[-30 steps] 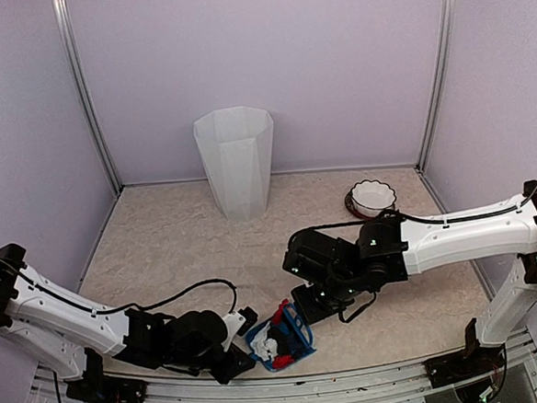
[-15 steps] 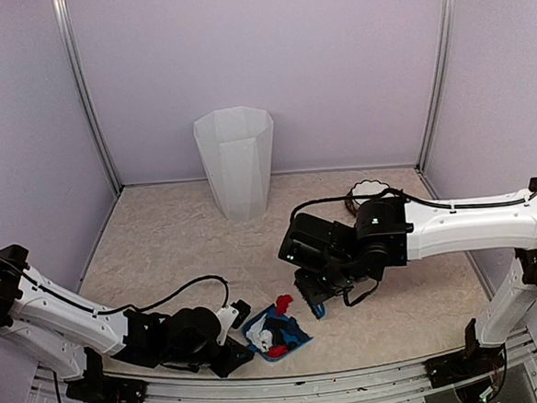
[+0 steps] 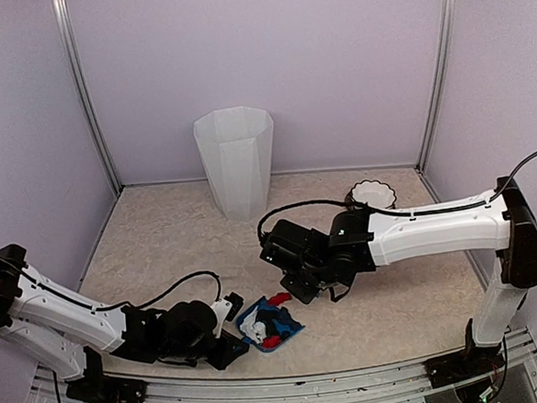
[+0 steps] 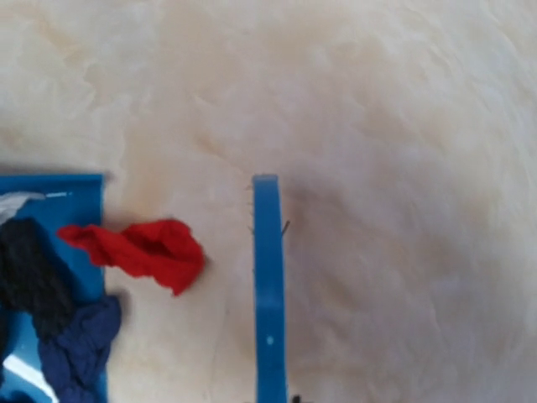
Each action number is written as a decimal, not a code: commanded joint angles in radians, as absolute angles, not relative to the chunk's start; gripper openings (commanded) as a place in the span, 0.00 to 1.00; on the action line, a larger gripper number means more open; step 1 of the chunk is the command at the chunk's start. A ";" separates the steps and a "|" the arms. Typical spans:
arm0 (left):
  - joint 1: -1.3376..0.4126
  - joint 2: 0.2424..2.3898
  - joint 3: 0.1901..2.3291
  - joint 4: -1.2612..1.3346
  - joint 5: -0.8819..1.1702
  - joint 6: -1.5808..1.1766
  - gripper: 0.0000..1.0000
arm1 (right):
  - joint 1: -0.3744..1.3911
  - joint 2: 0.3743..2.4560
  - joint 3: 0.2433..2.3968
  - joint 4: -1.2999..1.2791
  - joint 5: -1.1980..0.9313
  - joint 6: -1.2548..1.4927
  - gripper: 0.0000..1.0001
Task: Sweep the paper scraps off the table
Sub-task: Sweep the paper scraps into the dustpan, then dump the paper scraps in the dustpan into the trash bin.
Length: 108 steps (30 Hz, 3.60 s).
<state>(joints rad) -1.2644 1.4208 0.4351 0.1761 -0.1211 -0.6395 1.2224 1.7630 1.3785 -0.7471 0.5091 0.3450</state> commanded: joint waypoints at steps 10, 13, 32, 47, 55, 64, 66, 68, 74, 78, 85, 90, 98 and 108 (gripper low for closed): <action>-1.218 1.490 0.447 0.143 -0.158 -0.652 0.00 | 1.259 1.808 1.400 -0.679 0.340 0.188 0.00; -1.216 1.502 0.437 0.182 -0.172 -0.645 0.00 | 1.271 1.787 1.403 -0.681 0.310 0.208 0.00; -1.243 1.448 0.307 0.506 -0.286 -0.576 0.00 | 1.281 1.698 1.442 -0.748 0.435 0.243 0.00; -1.254 1.160 0.239 0.484 -0.360 -0.536 0.00 | 1.281 1.608 1.453 -0.824 0.626 0.315 0.00; -1.229 1.031 0.321 0.319 -0.417 -0.508 0.00 | 1.251 1.535 1.363 -0.822 0.683 0.372 0.00; -1.182 0.969 0.508 0.116 -0.452 -0.441 0.00 | 1.172 1.453 1.202 -0.734 0.638 0.418 0.00; -1.165 0.973 0.557 0.071 -0.451 -0.424 0.00 | 1.149 1.435 1.163 -0.711 0.623 0.423 0.00; -1.151 0.980 0.604 0.035 -0.452 -0.408 0.00 | 1.123 1.415 1.125 -0.679 0.601 0.425 0.00; -1.075 1.022 0.750 -0.055 -0.392 -0.373 0.00 | 1.075 1.368 1.013 -0.595 0.530 0.435 0.00; -1.011 1.066 0.847 -0.071 -0.342 -0.339 0.00 | 1.051 1.358 0.953 -0.529 0.483 0.449 0.00; -0.861 1.213 1.055 -0.100 -0.185 -0.309 0.00 | 1.046 1.375 0.912 -0.433 0.428 0.480 0.00; -0.786 1.344 1.224 -0.131 -0.080 -0.328 0.00 | 1.045 1.382 0.889 -0.402 0.413 0.486 0.00; -0.642 1.517 1.443 -0.144 0.155 -0.434 0.00 | 1.045 1.355 0.836 -0.357 0.349 0.521 0.00; -0.534 1.692 1.617 -0.103 0.405 -0.617 0.00 | 1.045 1.352 0.819 -0.313 0.320 0.580 0.00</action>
<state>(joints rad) -0.5701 1.6466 1.5562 -0.1406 0.2512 -0.5030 1.0523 1.3609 0.8318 -0.3458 0.3450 0.5426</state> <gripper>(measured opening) 0.164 0.044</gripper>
